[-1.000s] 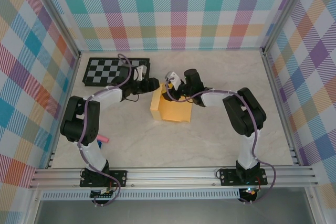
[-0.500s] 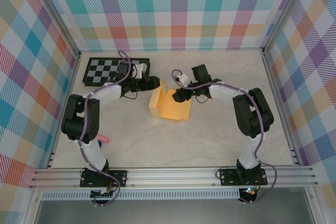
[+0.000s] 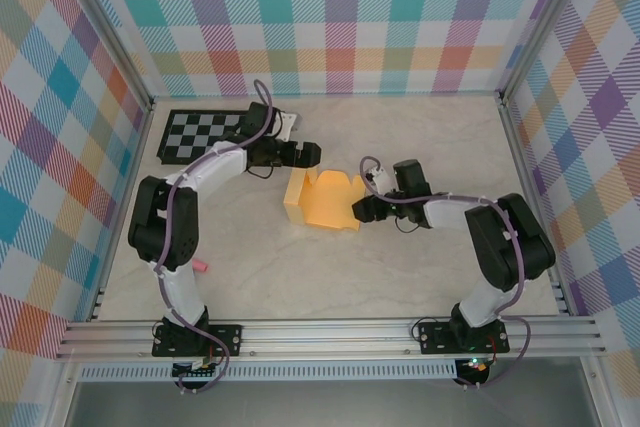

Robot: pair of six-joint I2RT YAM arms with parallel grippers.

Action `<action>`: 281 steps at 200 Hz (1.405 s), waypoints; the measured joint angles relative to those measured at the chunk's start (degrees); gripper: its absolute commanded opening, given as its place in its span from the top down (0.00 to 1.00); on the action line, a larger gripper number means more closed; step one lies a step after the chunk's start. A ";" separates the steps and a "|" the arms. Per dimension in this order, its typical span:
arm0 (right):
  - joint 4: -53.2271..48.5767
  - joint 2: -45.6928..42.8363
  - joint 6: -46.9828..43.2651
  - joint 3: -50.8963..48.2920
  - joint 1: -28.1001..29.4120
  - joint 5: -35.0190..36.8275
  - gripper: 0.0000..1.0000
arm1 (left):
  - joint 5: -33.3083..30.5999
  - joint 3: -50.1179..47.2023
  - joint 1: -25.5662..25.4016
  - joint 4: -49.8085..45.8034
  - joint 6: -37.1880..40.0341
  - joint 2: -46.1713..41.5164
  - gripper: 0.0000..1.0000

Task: Fold the paper box

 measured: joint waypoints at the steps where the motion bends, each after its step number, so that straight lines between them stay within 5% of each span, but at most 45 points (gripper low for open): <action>1: 0.11 -0.11 0.11 -0.15 0.00 0.11 0.44 | -0.13 0.24 -0.13 -0.15 0.17 0.15 0.00; 111: 22.25 -3.30 5.16 -13.97 6.82 9.66 0.42 | -6.88 3.80 -4.31 -10.69 10.88 4.09 0.10; 216: 26.91 -3.28 -1.51 -13.60 7.43 9.03 0.43 | 0.31 3.67 -5.11 -15.80 25.92 4.07 0.20; 281: 23.82 -4.20 -8.48 -11.30 7.43 4.44 0.44 | 11.08 0.37 -5.11 -17.42 32.39 3.85 0.23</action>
